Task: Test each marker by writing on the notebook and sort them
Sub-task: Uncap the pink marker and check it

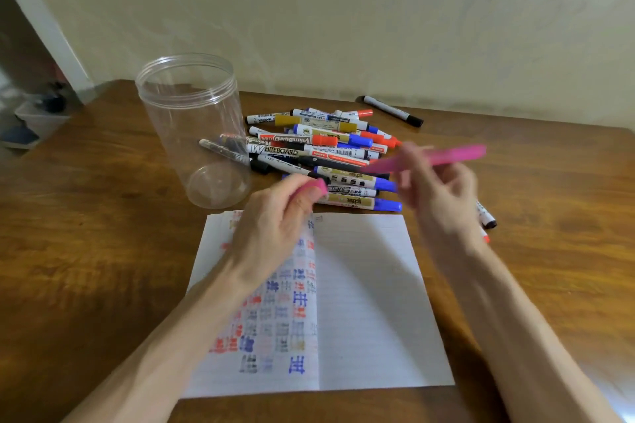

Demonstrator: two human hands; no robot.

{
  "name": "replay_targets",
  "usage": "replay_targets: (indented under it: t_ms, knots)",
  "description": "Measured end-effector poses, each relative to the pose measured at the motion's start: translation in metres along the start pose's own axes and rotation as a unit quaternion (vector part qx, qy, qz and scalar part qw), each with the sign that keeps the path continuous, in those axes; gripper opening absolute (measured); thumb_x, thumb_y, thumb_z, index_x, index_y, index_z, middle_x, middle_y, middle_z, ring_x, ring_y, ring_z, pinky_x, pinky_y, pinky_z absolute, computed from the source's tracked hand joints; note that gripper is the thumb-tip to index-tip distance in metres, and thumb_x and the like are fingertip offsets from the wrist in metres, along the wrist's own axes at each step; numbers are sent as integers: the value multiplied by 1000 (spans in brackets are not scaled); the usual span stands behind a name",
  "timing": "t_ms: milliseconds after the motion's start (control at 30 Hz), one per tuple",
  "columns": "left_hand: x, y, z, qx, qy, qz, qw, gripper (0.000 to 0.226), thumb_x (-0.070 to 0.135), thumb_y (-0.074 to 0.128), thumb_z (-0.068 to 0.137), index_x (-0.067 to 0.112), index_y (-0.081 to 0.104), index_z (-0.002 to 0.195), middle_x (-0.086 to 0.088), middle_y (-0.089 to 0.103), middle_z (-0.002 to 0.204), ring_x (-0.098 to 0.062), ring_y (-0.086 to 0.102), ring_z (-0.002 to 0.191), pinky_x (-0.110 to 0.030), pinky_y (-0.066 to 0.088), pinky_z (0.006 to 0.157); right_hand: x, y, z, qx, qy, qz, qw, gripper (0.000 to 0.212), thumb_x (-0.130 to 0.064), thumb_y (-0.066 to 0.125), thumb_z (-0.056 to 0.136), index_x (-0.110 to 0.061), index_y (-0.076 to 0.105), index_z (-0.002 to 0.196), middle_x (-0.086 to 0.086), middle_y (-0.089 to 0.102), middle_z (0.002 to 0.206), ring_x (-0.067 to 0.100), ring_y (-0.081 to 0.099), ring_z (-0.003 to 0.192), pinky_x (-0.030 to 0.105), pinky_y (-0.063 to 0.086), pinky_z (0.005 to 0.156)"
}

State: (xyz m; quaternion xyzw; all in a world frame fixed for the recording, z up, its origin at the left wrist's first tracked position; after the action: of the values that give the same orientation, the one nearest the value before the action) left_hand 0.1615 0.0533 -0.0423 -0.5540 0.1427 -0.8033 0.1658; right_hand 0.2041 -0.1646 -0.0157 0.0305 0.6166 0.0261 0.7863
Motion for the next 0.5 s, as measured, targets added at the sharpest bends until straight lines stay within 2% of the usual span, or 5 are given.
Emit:
replay_targets:
  t_ms: [67,133,233,333,500]
  knots:
    - [-11,-13,2,36,-26,-13,999,22,40,49,105,29,66,115,10,69,80,-14,64,71,-28,52,58,-4,-30,12,88,18,34,995,39,-25,66,103,-15,75,66,6,49,62,14,36,55,32,33,61]
    - [-16,-13,4,40,-36,-13,998,21,37,50,105,27,66,115,7,65,77,-13,60,67,-23,48,57,1,-38,12,115,50,21,992,39,-22,66,100,-16,75,63,3,51,59,14,36,55,32,36,59]
    - [-18,-4,4,19,-36,19,999,23,34,51,105,23,65,118,15,66,81,-12,65,72,-22,53,60,12,-15,4,36,84,-27,995,26,-21,70,100,-8,72,78,0,59,58,14,44,52,24,37,47]
    - [-23,-7,3,27,-40,39,998,22,35,51,104,22,65,115,23,65,81,-9,65,71,-16,51,59,21,9,-4,-53,82,-74,992,16,-14,72,98,-5,75,86,11,70,68,22,59,54,32,47,50]
    - [-27,-7,4,39,-33,52,997,19,32,52,106,20,65,113,26,65,80,-6,65,69,-16,49,57,31,24,-12,-70,83,-141,984,7,-12,74,93,-10,78,88,9,76,73,19,69,60,32,56,58]
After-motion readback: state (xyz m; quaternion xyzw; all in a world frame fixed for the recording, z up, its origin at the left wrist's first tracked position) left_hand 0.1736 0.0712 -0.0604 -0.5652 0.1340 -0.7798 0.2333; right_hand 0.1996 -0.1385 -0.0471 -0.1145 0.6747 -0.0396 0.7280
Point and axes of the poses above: each hand's wrist, its own z-axis towards the middle knuckle, its own y-axis out of the palm, x = y × z, the point moved 5 cm from there along z, towards the middle knuckle
